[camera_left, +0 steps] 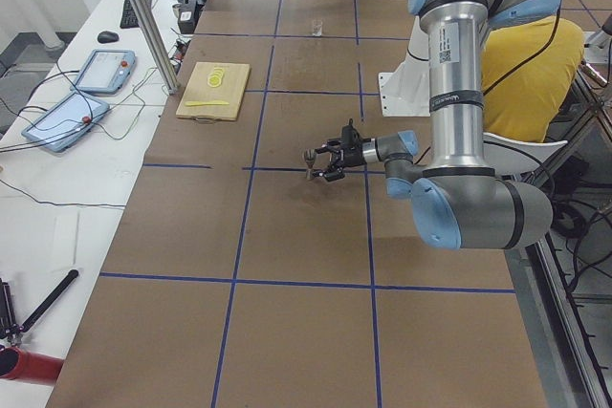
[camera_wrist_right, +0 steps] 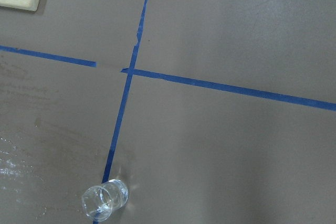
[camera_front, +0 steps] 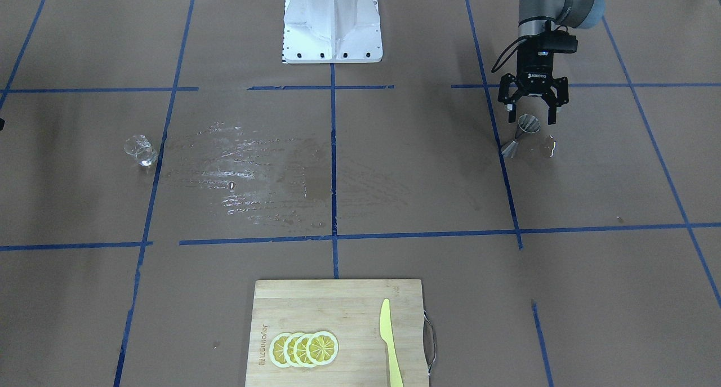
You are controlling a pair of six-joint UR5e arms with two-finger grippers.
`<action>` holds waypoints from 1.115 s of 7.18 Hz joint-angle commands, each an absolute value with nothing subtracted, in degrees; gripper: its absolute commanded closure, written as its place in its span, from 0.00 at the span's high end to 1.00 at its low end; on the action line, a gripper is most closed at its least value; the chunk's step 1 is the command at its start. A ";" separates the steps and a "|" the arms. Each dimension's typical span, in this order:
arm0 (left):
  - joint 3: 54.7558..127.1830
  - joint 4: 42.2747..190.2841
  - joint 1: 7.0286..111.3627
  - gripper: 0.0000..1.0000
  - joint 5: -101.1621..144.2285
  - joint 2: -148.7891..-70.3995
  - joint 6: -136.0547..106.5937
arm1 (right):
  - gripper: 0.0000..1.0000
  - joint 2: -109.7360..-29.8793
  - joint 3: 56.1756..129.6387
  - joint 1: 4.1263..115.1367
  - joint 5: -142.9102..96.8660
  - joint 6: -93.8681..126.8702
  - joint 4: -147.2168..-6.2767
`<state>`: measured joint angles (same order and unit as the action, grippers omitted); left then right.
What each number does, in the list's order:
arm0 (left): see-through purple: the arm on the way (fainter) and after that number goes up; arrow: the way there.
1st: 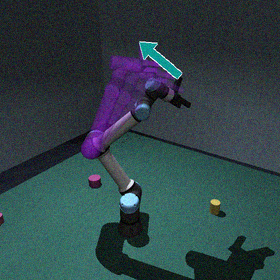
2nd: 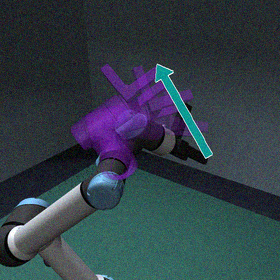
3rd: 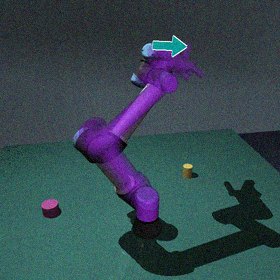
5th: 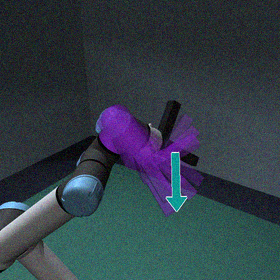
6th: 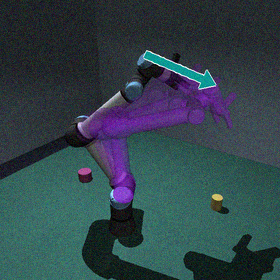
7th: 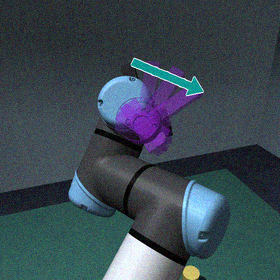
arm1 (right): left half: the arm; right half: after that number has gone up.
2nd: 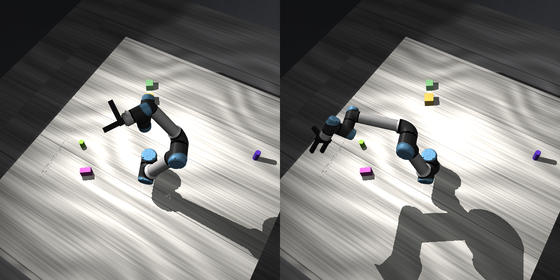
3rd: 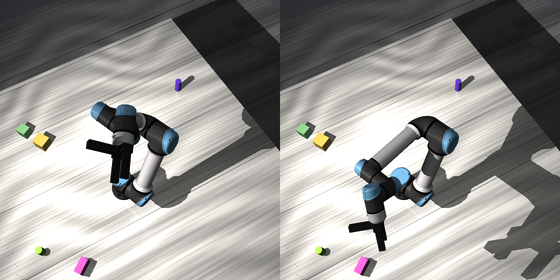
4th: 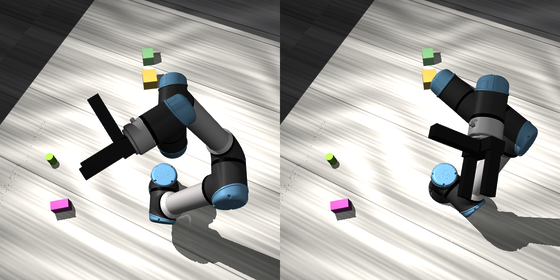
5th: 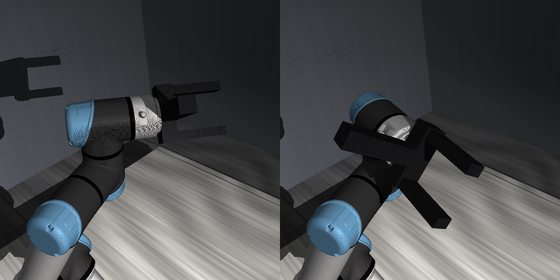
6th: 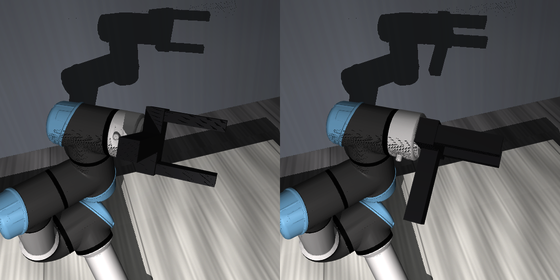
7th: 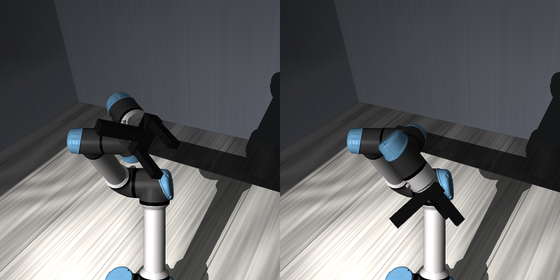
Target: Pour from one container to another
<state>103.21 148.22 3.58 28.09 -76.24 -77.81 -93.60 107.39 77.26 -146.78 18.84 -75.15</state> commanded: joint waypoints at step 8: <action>98.44 148.80 3.52 0.53 28.30 -80.07 -77.08 | 1.00 -93.60 107.58 77.26 -145.81 18.72 -75.15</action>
